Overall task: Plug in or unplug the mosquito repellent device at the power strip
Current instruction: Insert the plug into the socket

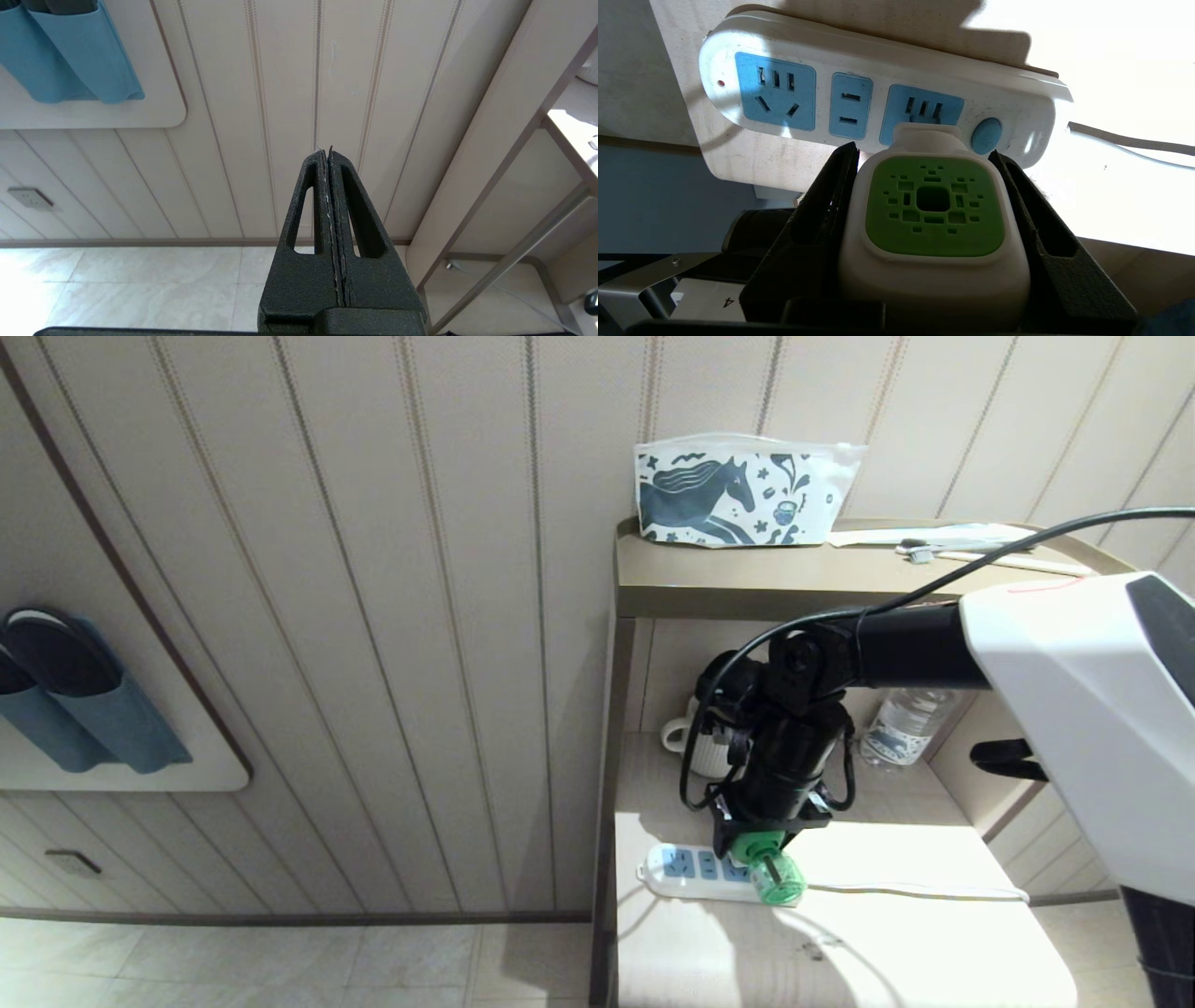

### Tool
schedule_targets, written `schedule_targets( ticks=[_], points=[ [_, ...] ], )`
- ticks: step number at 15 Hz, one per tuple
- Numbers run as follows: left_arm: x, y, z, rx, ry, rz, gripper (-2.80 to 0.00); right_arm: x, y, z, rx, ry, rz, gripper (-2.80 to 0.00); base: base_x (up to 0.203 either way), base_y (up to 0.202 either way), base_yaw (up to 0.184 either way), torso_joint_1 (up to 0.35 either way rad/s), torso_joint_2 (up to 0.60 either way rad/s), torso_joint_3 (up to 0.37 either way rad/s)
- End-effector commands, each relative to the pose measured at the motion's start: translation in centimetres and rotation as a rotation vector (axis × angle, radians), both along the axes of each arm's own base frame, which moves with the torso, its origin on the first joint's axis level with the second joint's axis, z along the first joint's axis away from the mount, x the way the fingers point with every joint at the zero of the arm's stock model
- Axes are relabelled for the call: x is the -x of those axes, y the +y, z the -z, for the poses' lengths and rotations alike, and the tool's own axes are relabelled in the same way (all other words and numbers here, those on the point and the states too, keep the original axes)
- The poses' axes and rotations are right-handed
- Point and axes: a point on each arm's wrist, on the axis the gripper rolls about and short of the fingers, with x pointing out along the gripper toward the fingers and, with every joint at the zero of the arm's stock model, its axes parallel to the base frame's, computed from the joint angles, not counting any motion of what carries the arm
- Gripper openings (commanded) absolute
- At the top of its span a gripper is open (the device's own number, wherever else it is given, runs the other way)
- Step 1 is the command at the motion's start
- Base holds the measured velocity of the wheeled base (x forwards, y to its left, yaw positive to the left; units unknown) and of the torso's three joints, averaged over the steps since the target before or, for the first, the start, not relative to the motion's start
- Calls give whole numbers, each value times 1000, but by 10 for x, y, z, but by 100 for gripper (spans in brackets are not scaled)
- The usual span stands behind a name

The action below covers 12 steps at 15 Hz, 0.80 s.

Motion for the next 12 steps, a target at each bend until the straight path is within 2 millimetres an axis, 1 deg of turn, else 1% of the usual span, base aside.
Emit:
schedule_targets(
  ticks=[1,7,12],
  points=[
    [0,0,0,0,2,1,-280,-2,1,0,-2,-2,2,-280,0,0,0,0,0,0],
    [0,0,0,-1,2,1,-280,-7,4,-2,-10,-23,0,-280,0,0,0,0,0,0],
    [0,0,0,0,2,-1,-280,-5,3,2,-2,-6,1,-280,0,0,0,0,0,0]
  ],
)
